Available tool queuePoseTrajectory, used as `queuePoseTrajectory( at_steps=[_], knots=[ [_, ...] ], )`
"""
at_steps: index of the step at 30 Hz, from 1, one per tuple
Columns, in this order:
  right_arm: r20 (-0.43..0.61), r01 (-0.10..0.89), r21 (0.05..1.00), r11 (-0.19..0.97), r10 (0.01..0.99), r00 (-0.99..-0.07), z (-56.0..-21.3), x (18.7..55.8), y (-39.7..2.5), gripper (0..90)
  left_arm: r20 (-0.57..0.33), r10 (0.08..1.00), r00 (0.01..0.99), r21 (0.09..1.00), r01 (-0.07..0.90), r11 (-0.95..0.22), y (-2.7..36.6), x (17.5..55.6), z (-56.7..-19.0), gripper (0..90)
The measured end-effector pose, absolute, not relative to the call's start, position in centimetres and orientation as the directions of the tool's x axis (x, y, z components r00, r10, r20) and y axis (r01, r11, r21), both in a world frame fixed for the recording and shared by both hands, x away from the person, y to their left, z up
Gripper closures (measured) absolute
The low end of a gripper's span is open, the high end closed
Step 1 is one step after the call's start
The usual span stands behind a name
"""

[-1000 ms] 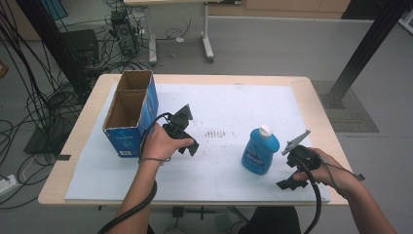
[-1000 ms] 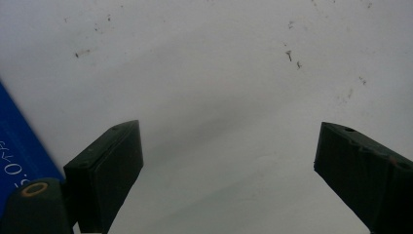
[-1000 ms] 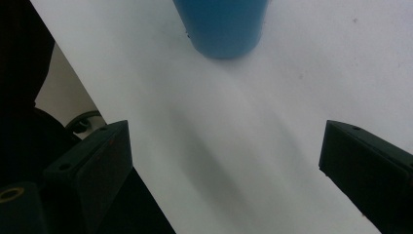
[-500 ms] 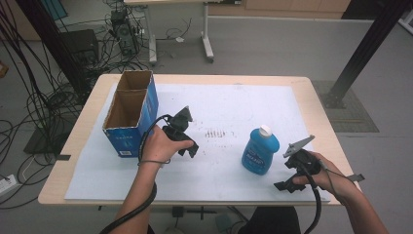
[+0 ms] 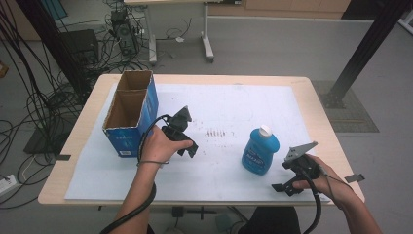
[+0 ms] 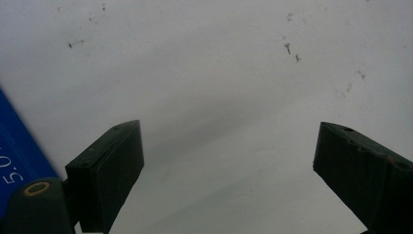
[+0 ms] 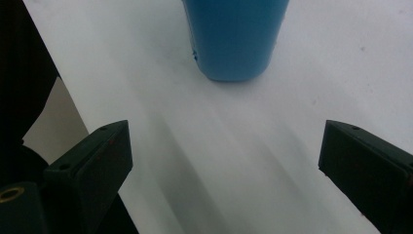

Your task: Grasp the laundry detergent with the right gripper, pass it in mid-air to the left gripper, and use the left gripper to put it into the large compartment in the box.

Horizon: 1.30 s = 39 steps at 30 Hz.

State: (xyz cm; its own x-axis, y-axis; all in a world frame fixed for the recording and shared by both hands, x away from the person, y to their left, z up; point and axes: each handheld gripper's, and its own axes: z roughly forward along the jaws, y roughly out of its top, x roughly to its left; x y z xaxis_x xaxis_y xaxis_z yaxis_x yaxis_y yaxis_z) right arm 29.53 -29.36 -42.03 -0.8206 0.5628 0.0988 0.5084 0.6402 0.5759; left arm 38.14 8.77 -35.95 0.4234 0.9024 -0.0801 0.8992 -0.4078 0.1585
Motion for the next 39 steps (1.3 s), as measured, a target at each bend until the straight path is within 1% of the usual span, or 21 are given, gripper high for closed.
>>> queuePoseTrajectory(
  at_steps=[7, 21, 23, 25, 27, 39],
  knots=[
    [0.097, 0.477, 0.659, 0.581, 0.563, -0.82, -42.6, 29.4, -29.6, 4.8, -0.083, 0.902, 0.423, 0.161, 0.899, -0.407, 8.7, 38.0, -36.0, 11.4],
    [0.123, 0.454, 0.75, 0.481, 0.572, -0.811, -44.3, 29.5, -29.8, 4.5, -0.085, 0.906, 0.416, 0.161, 0.903, -0.399, 8.6, 37.6, -36.2, 11.4],
    [0.121, 0.445, 0.761, 0.472, 0.57, -0.813, -44.4, 29.5, -29.9, 4.4, -0.087, 0.906, 0.414, 0.165, 0.903, -0.397, 8.6, 37.6, -36.2, 11.4],
    [0.113, 0.413, 0.794, 0.446, 0.559, -0.821, -44.6, 29.5, -29.9, 4.3, -0.089, 0.907, 0.413, 0.165, 0.904, -0.395, 8.7, 37.5, -36.1, 11.4],
    [0.116, 0.405, 0.808, 0.428, 0.558, -0.822, -44.7, 29.6, -30.0, 2.9, -0.089, 0.907, 0.412, 0.166, 0.904, -0.395, 8.8, 37.5, -36.1, 11.4],
    [0.075, 0.352, 0.85, 0.392, 0.571, -0.817, -45.4, 29.6, -30.1, 3.2, -0.099, 0.913, 0.395, 0.172, 0.911, -0.376, 9.3, 37.4, -36.0, 11.5]
  ],
)
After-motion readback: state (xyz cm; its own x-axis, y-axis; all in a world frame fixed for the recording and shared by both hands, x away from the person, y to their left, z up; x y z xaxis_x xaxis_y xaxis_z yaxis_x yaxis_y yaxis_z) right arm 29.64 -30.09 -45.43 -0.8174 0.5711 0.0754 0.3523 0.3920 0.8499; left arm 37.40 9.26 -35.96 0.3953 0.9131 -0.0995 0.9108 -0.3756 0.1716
